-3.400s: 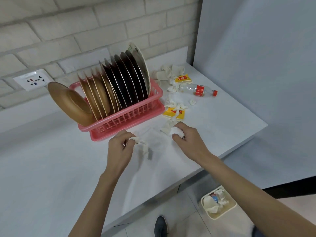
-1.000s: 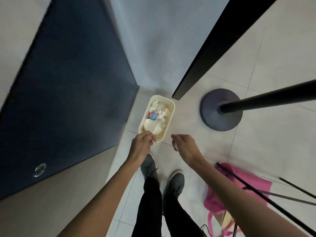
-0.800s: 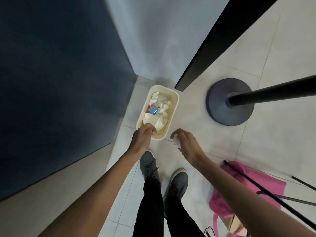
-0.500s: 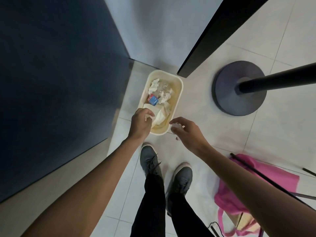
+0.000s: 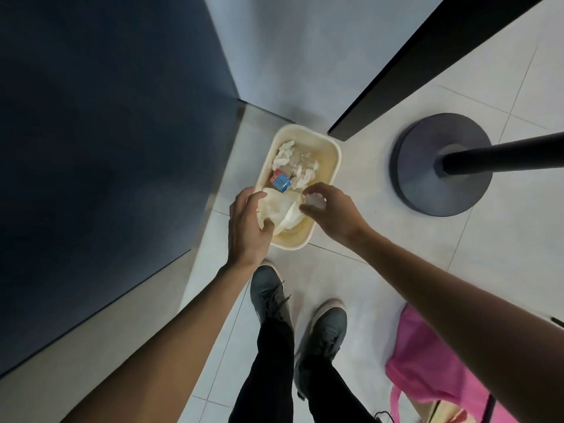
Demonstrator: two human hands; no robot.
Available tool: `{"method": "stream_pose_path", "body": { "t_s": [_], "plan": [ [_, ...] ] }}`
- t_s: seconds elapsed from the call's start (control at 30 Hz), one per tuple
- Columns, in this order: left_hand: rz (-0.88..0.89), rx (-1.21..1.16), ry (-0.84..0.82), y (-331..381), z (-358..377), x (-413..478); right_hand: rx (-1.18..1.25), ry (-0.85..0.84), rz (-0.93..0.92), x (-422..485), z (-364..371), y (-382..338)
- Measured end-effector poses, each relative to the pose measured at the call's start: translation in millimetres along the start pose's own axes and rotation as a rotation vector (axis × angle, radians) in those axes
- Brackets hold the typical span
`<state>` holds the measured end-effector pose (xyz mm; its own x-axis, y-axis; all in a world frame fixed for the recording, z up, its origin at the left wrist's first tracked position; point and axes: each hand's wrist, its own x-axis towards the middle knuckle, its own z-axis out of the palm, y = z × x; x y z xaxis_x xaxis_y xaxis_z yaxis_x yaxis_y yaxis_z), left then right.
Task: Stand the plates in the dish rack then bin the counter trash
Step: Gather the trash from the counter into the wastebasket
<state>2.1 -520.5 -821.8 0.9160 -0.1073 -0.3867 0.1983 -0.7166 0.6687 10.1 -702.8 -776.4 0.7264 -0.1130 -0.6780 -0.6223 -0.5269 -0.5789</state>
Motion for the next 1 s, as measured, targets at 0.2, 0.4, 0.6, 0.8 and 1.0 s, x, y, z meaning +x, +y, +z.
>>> {"method": "stream_pose_path", "body": {
  "t_s": [0.2, 0.4, 0.6, 0.8, 1.0],
  "plan": [
    [-0.009, 0.189, -0.204, -13, 1, -5, 0.012, 0.044, 0.028, 39, 22, -16],
    [0.066, 0.247, -0.226, -26, 5, -10, 0.075, 0.042, 0.061, 59, 37, -18],
    [0.063, 0.230, -0.243, -22, 0, -11, 0.184, -0.023, 0.131, 55, 31, -18],
    [0.018, 0.221, -0.266, -1, -15, -21, 0.165, -0.056, 0.159, 20, 12, -11],
    [-0.036, 0.196, -0.296, 18, -29, -45, -0.058, -0.107, 0.061, -28, -7, -7]
  ]
}}
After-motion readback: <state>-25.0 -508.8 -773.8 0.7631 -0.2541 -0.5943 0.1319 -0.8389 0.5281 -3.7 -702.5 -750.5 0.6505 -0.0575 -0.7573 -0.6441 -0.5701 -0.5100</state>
